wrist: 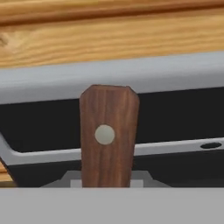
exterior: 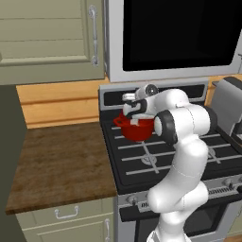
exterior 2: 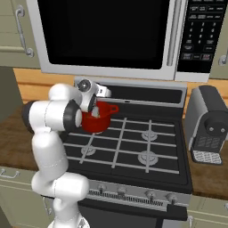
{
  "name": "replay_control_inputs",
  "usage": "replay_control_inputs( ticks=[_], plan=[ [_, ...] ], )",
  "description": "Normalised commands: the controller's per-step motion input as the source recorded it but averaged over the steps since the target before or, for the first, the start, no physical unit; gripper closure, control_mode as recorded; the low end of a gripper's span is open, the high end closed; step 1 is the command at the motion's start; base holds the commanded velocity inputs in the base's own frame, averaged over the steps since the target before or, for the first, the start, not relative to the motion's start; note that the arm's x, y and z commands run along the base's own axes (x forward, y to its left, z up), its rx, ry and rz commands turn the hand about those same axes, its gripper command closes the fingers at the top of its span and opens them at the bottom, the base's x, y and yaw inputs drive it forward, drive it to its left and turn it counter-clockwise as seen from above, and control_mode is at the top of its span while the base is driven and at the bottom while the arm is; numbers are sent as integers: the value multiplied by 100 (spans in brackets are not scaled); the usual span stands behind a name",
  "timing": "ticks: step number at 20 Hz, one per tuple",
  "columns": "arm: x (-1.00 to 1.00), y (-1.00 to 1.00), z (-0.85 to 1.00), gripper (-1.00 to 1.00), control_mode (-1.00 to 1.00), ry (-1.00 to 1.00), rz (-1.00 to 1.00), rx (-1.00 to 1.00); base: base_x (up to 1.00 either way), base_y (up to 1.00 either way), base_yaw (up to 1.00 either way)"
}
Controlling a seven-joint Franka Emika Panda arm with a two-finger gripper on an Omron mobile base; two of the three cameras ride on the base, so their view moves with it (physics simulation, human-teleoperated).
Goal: Put the sweet potato and tomato in the pot. Retrieve the spatula and lightly stir the vegetables in the pot.
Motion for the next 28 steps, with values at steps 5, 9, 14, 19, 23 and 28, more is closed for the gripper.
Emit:
replay_control_inputs(
  ticks=[5, 9, 14, 19, 23, 28],
  plan=[
    [-33, -42, -55, 100, -100, -22, 0, -13, 0, 0, 0],
    [-55, 2, -31, 100, -100, -8, 0, -2, 0, 0, 0],
    [-47, 33, 11, 100, -100, -21, 7, 0, 0, 0, 0],
    [21, 39, -20, 100, -100, -2, 4, -1, 0, 0, 0],
    [35, 11, -66, 100, -100, 0, 0, -10, 0, 0, 0],
    [-14, 0, -100, 100, -100, 1, 0, -9, 0, 0, 0]
  ],
)
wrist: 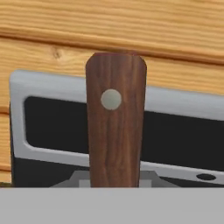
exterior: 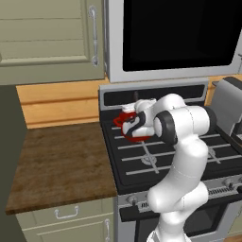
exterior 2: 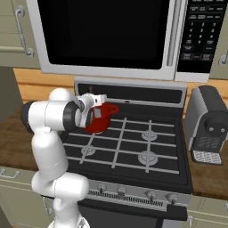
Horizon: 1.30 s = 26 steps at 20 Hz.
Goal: Put the sweet potato and tomato in the pot. Retrieve the spatula and lightly stir the vegetables in the pot.
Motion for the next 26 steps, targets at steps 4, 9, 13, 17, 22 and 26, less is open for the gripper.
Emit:
replay_control_inputs(
  ticks=[4, 9, 13, 17, 22, 26],
  plan=[
    [-1, 8, -68, 100, -100, 3, 0, 2, 0, 0, 0],
    [-23, 42, 25, 100, -100, 1, 1, 17, 0, 0, 0],
    [-45, 12, 19, 100, -100, 0, 0, 19, 0, 0, 0],
    [6, -1, -21, 100, -100, 0, 0, 5, 0, 0, 0],
    [54, -14, -81, 100, -100, 0, 0, -7, 0, 0, 0],
    [51, -12, -100, 100, -100, -1, 0, -11, 0, 0, 0]
  ],
)
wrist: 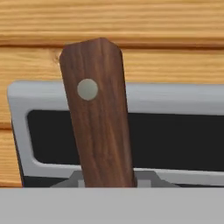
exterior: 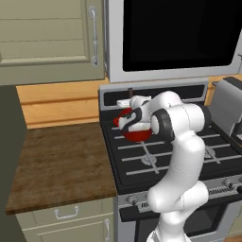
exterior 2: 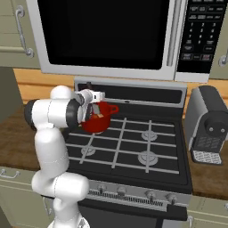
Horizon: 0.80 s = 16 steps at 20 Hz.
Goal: Put the sweet potato and tomato in the pot. Retrieve the spatula and lightly stir the vegetables in the pot.
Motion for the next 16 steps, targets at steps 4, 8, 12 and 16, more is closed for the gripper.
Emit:
replay_control_inputs(
  ticks=[4, 8, 12, 16],
  plan=[
    [3, -7, -100, 100, -100, -6, 0, -11, 0, 0, 0],
    [-57, -1, -71, 100, -100, -1, 0, -2, 0, 0, 0],
    [-59, 0, 39, 100, -100, -1, 0, 7, 0, 0, 0],
    [-2, 0, 89, 100, -100, -9, 0, 0, 0, 0, 0]
  ],
)
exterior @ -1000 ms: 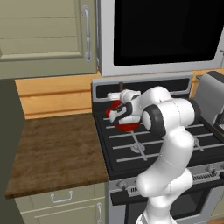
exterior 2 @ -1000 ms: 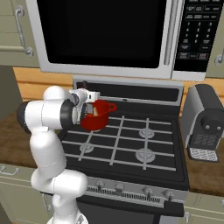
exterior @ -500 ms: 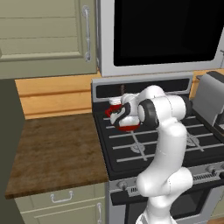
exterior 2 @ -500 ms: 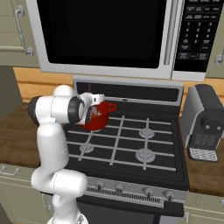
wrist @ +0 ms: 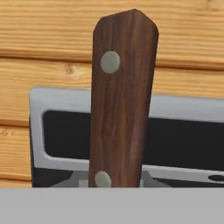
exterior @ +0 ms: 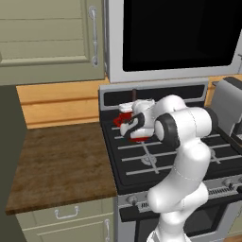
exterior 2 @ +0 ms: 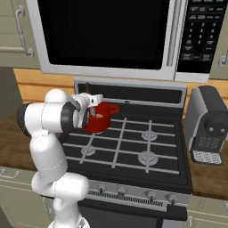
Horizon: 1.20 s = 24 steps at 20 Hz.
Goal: Put the sweet potato and tomato in the pot. Retrieve the spatula and lightly stir the vegetables in the pot.
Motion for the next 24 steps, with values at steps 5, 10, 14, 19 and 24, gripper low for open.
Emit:
replay_control_inputs(
  ticks=[5, 10, 14, 19, 24],
  plan=[
    [27, -4, 9, 100, -100, 0, -1, -4, 0, 0, 0],
    [25, -10, -79, 100, -100, 12, 0, -2, 0, 0, 0],
    [0, 0, -68, 100, -100, 16, 0, 0, 0, 0, 0],
    [18, 0, -65, 100, -100, 5, 2, -1, 0, 0, 0],
    [58, 0, -57, 100, -100, -12, 18, 0, 0, 0, 0]
  ],
)
